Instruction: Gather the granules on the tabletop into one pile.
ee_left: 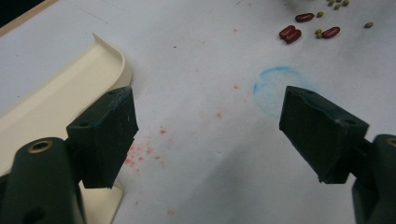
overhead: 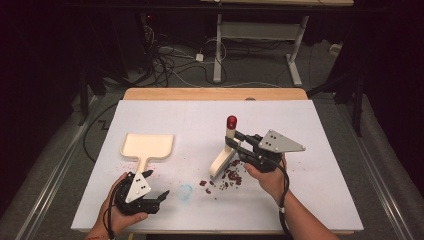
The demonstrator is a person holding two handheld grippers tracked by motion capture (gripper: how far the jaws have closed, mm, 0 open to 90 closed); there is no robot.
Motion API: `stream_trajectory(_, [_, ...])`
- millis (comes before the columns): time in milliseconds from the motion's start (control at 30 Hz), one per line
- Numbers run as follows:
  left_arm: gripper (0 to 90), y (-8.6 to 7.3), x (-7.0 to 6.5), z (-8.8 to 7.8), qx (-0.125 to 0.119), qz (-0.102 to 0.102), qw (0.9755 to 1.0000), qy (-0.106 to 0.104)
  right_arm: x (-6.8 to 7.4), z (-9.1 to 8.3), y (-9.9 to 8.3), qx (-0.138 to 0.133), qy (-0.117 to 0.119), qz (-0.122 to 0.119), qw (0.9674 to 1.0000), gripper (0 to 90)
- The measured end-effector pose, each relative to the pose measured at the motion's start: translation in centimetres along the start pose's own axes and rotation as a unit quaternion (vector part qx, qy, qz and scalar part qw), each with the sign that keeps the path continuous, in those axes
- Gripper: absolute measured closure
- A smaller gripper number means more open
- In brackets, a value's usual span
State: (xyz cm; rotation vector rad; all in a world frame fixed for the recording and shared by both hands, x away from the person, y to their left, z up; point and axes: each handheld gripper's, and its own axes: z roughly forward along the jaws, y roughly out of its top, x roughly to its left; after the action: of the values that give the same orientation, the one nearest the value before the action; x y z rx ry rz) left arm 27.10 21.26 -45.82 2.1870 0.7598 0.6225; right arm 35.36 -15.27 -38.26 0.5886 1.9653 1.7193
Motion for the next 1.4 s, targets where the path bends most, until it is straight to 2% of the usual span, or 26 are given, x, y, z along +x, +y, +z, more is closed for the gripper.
stream_trajectory(100, [18.6, 0.0, 0.2, 0.0, -0.001, -0.003, 1.0, 0.0, 0.3, 0.2, 0.5, -0.009, 0.013, 0.006, 0.9999, 70.3])
stream_trajectory(200, [18.5, -0.1, 0.4, -0.3, -0.007, -0.01, 0.9999, 0.006, 0.8, 0.9, 1.1, -0.016, 0.043, 0.01, 0.9989, 70.2])
stream_trajectory(233, [18.5, -0.1, 0.6, -0.4, -0.012, -0.01, 0.9998, 0.011, 1.1, 1.8, 1.4, -0.022, 0.072, 0.017, 0.997, 70.2])
stream_trajectory(267, [18.5, -0.1, 0.7, -0.6, -0.014, -0.018, 0.9996, 0.014, 1.1, 1.8, 1.4, -0.022, 0.072, 0.017, 0.997, 70.2])
stream_trajectory(400, [18.5, -0.5, 1.4, -1.5, -0.03, -0.039, 0.9984, 0.027, 2.3, 3.6, 1.5, -0.017, 0.118, 0.011, 0.9928, 70.2])
stream_trajectory(433, [18.5, -0.6, 1.6, -1.7, -0.033, -0.043, 0.9981, 0.028, 2.7, 4.2, 1.5, -0.015, 0.131, 0.009, 0.9912, 70.2])
stream_trajectory(467, [18.5, -0.7, 1.7, -1.8, -0.035, -0.047, 0.9979, 0.029, 3.4, 5.2, 1.2, -0.012, 0.158, 0.008, 0.9874, 70.2])
stream_trajectory(500, [18.5, -0.8, 1.8, -2.0, -0.037, -0.05, 0.9976, 0.031, 3.4, 5.2, 1.2, -0.012, 0.158, 0.008, 0.9874, 70.2])
stream_trajectory(533, [18.5, -0.9, 1.9, -2.1, -0.038, -0.052, 0.9974, 0.033, 3.7, 5.6, 1.0, -0.009, 0.171, 0.005, 0.9853, 70.1])
stream_trajectory(567, [18.5, -1.0, 1.9, -2.2, -0.04, -0.055, 0.9971, 0.033, 4.2, 6.3, 0.6, 0.006, 0.193, -0.002, 0.9813, 70.1])
stream_trajectory(700, [18.5, -1.3, 2.0, -2.5, -0.042, -0.06, 0.9968, 0.033, 4.2, 7.0, -0.2, 0.028, 0.223, -0.009, 0.9743, 70.2])
stream_trajectory(733, [18.5, -1.3, 2.0, -2.5, -0.043, -0.06, 0.9968, 0.032, 4.2, 7.0, -0.2, 0.028, 0.223, -0.009, 0.9743, 70.2])
stream_trajectory(767, [18.5, -1.3, 2.0, -2.5, -0.044, -0.06, 0.9967, 0.031, 3.6, 6.7, -0.6, 0.026, 0.233, -0.006, 0.9721, 70.2])
stream_trajectory(900, [18.5, -1.2, 1.8, -2.5, -0.04, -0.056, 0.9972, 0.028, 2.3, 5.8, -0.7, 0.026, 0.234, -0.003, 0.972, 70.2])
stream_trajectory(933, [18.5, -1.2, 1.8, -2.5, -0.039, -0.055, 0.9973, 0.027, 1.7, 5.3, -0.9, 0.025, 0.233, -0.002, 0.9721, 70.2])
stream_trajectory(967, [18.5, -1.1, 1.7, -2.4, -0.039, -0.055, 0.9974, 0.026, 0.7, 4.4, -1.1, 0.028, 0.229, 0.003, 0.9729, 70.2])
stream_trajectory(1033, [18.5, -1.2, 1.7, -2.3, -0.034, -0.055, 0.9976, 0.025, 0.3, 4.0, -1.2, 0.028, 0.228, 0.003, 0.9734, 70.2])
stream_trajectory(1067, [18.5, -1.2, 1.6, -2.2, -0.032, -0.055, 0.9977, 0.024, -0.8, 2.9, -1.2, 0.038, 0.214, 0.004, 0.9761, 70.2])
stream_trajectory(1100, [18.5, -1.2, 1.6, -2.2, -0.031, -0.055, 0.9977, 0.023, -0.8, 2.9, -1.2, 0.038, 0.214, 0.004, 0.9761, 70.2])
stream_trajectory(1133, [18.5, -1.1, 1.6, -2.1, -0.029, -0.056, 0.9977, 0.023, -1.3, 2.5, -1.2, 0.039, 0.213, 0.004, 0.9762, 70.2])
stream_trajectory(1167, [18.5, -1.1, 1.6, -2.1, -0.027, -0.054, 0.9979, 0.024, -2.0, 1.6, -1.2, 0.04, 0.206, -0.001, 0.9778, 70.2])
stream_trajectory(1200, [18.5, -1.1, 1.5, -2.0, -0.027, -0.054, 0.9979, 0.023, -2.0, 1.6, -1.2, 0.04, 0.206, -0.001, 0.9778, 70.2])
stream_trajectory(1233, [18.5, -1.0, 1.4, -2.0, -0.028, -0.054, 0.9979, 0.023, -2.7, 0.9, -1.2, 0.041, 0.205, 0.0, 0.9779, 70.2])
stream_trajectory(1300, [18.5, -0.9, 1.4, -1.9, -0.026, -0.052, 0.9981, 0.022, -2.9, 0.5, -1.2, 0.043, 0.202, -0.001, 0.9784, 70.2])
stream_trajectory(1400, [18.5, -0.9, 1.3, -1.8, -0.023, -0.049, 0.9983, 0.021, -3.5, -0.5, -1.2, 0.044, 0.189, -0.008, 0.9811, 70.1])
